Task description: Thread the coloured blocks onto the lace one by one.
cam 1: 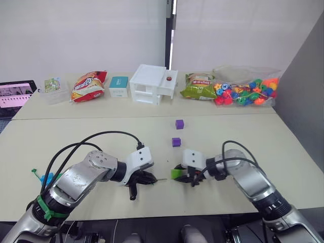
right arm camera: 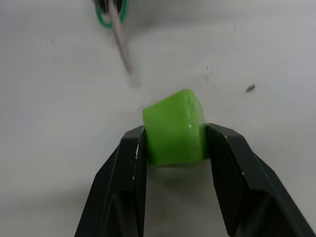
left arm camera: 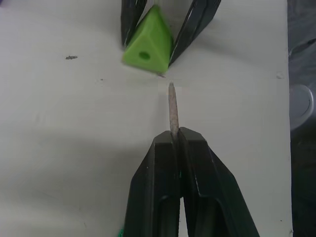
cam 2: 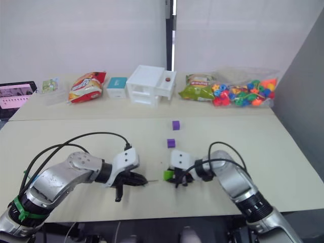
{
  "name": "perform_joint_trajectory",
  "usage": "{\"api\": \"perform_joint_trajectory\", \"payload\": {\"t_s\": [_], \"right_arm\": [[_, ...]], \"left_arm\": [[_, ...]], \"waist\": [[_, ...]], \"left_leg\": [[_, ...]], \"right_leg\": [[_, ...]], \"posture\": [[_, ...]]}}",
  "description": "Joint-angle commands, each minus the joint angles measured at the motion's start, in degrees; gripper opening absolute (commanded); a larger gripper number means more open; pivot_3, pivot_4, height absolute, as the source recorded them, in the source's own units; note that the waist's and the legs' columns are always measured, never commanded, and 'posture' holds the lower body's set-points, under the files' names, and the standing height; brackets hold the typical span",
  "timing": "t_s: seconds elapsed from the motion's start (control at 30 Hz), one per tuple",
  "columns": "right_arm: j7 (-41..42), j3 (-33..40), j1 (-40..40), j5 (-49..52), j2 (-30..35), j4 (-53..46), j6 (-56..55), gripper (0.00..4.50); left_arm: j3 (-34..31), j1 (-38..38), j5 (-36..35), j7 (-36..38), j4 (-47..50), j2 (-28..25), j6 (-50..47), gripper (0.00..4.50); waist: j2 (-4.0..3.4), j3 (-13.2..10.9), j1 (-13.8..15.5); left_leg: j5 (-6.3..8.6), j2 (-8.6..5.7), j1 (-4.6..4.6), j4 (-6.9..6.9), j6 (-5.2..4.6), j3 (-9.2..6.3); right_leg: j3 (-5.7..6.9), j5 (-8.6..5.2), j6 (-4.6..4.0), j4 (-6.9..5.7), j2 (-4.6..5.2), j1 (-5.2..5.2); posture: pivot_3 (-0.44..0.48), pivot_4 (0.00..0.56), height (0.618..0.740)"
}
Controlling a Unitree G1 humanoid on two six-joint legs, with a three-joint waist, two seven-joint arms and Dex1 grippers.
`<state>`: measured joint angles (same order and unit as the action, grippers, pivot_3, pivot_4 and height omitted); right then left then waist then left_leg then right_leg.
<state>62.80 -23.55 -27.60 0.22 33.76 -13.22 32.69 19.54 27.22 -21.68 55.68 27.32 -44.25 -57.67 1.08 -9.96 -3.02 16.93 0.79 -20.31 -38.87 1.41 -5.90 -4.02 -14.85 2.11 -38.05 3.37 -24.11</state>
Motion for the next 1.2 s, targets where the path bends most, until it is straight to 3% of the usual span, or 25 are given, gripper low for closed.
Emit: {"api": "perform_joint_trajectory", "payload": {"t_s": [0.03, 0.3, 0.37, 0.5, 0.87, 1.1, 1.2], "right_arm": [[-5.3, -2.2, 1.2, -1.5, -2.2, -6.8, 9.8, 1.29], [-7.0, -7.5, 3.7, -3.4, 0.2, -11.0, 12.0, 1.29], [-7.4, -7.1, 3.7, -2.9, 0.1, -10.5, 11.4, 2.32], [-6.5, -5.6, 3.4, -1.3, 0.4, -10.0, 10.3, 3.62], [-6.8, -3.7, 2.2, 3.0, -2.1, -7.7, 10.0, 3.62], [-6.5, -4.6, -0.3, 1.8, -1.5, -2.0, 7.4, 1.43], [-5.9, -5.0, -0.7, 1.8, -1.0, -0.8, 6.4, 1.31]], "left_arm": [[0.6, 2.3, -0.5, -0.3, 0.7, -0.8, -2.3, 0.0], [2.3, 5.0, -0.2, 0.6, 0.3, -2.7, -2.6, 0.0], [2.5, 5.3, -0.3, 1.0, 0.4, -3.1, -2.4, 0.0], [2.7, 5.9, -0.4, 1.1, 0.1, -3.2, -2.5, 0.0], [4.5, 7.1, 0.9, 0.6, -1.9, -2.4, -1.3, 0.0], [4.5, 7.3, 1.4, 0.9, -2.1, -2.7, -1.3, 0.0], [4.6, 7.4, 1.5, 0.9, -2.1, -2.6, -1.4, 0.0]], "waist": [[0.0, 0.0, 0.2], [0.01, 0.0, 0.4], [0.01, 0.0, 0.4], [0.01, 0.0, 0.4], [0.01, 0.0, 0.2], [0.01, 0.0, 0.3], [0.01, 0.0, 0.4]], "left_leg": [[0.0, 0.01, 0.0, 0.0, 0.0, 0.0], [0.0, 0.0, 0.02, 0.02, 0.0, -0.02], [0.0, -0.01, 0.02, 0.02, 0.0, -0.02], [0.0, 0.0, 0.02, 0.02, 0.0, -0.02], [0.0, 0.0, 0.0, 0.02, 0.0, -0.01], [0.0, 0.0, 0.01, 0.01, 0.0, -0.01], [0.0, 0.0, 0.02, -0.01, 0.0, -0.01]], "right_leg": [[0.01, 0.0, 0.0, 0.0, 0.0, 0.0], [0.02, 0.0, 0.0, 0.05, 0.0, 0.02], [0.02, 0.0, 0.0, 0.05, 0.01, 0.03], [0.03, 0.0, 0.0, 0.06, 0.0, 0.05], [0.02, 0.0, 0.0, 0.06, 0.0, 0.02], [0.02, 0.0, 0.0, 0.06, -0.01, 0.03], [0.02, 0.0, 0.0, 0.06, -0.01, 0.06]], "posture": [[0.0, 0.15, 0.74], [0.0, 0.15, 0.74], [0.0, 0.15, 0.74], [0.0, 0.15, 0.74], [0.0, 0.15, 0.74], [0.0, 0.15, 0.74], [0.0, 0.15, 0.74]]}}
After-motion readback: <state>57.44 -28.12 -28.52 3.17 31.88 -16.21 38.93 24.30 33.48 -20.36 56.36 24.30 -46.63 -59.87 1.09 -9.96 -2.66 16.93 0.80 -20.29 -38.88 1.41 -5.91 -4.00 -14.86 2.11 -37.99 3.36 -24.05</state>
